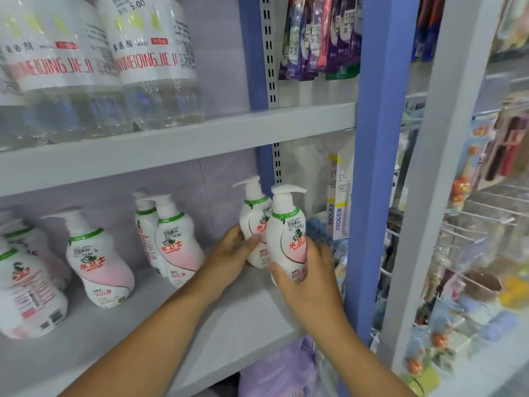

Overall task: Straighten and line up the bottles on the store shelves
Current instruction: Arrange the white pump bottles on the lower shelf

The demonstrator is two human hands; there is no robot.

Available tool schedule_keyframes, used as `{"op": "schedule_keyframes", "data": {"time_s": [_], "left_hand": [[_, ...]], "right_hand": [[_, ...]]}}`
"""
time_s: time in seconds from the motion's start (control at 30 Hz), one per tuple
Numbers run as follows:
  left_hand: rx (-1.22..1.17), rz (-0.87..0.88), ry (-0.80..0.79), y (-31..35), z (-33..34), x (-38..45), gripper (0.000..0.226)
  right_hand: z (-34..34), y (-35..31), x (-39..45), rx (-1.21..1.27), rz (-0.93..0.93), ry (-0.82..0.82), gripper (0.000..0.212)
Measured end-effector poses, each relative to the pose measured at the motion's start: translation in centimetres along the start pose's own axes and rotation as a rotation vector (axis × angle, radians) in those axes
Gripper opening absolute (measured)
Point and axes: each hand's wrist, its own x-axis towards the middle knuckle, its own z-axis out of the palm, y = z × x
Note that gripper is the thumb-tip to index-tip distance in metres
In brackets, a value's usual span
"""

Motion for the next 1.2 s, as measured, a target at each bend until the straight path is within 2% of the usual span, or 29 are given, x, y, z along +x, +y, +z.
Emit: {"op": "schedule_keyframes", "data": {"time_s": [0.13, 0.27, 0.43, 0.53, 0.63, 0.77, 0.83, 0.9, 0.97, 1.07, 1.13, 1.2], "left_hand": [[-0.084, 0.004, -0.047, -0.5, -0.1, 0.2, 0.042], [-0.128, -0.011, -0.088, -1.0, 0.1, 0.2, 0.04], [-0.181, -0.004, -0.109, -0.8, 0.3, 0.1, 0.048], [-0.19, -0.01, -0.096, -0.9, 0.3, 0.0, 0.045], [-0.141, -0.018, -0.064, -0.4, 0.5, -0.6, 0.03], [0.153, -0.002, 0.045, 1.0, 0.6, -2.2, 0.017], [0.166, 0.035, 0.143, 1.4, -0.6, -4.0, 0.018], [0.081, 0.096, 0.295, 2.0, -3.2, -6.4, 0.015], [0.061, 0.165, 0.511, 2.8, -6.7, -8.1, 0.023], [0.153, 0.189, 0.76, 3.1, -11.7, -8.8, 0.023], [0.22, 0.205, 0.766, 2.8, -13.6, -8.6, 0.029], [0.292, 0.255, 0.708, 2.4, -14.2, -8.1, 0.037]], "right_hand": [[0.3, -0.3, 0.3, 0.005, -0.003, -0.034, 0.074], [0.8, -0.5, 0.2, -0.004, -0.011, -0.003, 0.074], [1.2, -0.6, 0.0, -0.015, -0.011, 0.039, 0.072], [1.3, -0.6, -0.1, -0.022, -0.011, 0.048, 0.073], [1.3, -0.6, 0.0, -0.026, -0.019, 0.049, 0.077], [0.8, -0.5, -0.4, -0.032, -0.015, 0.069, 0.091], [0.2, -0.7, -1.8, 0.052, -0.121, 0.172, 0.07], [0.1, -1.8, -3.8, 0.133, -0.316, 0.247, 0.041], [1.8, -3.9, -4.8, 0.208, -0.397, 0.171, 0.026], [6.5, -7.5, -3.7, 0.232, -0.218, -0.075, 0.039], [9.6, -9.1, -2.0, 0.156, -0.067, -0.199, 0.063], [12.3, -10.2, -0.4, 0.107, 0.037, -0.251, 0.084]]}}
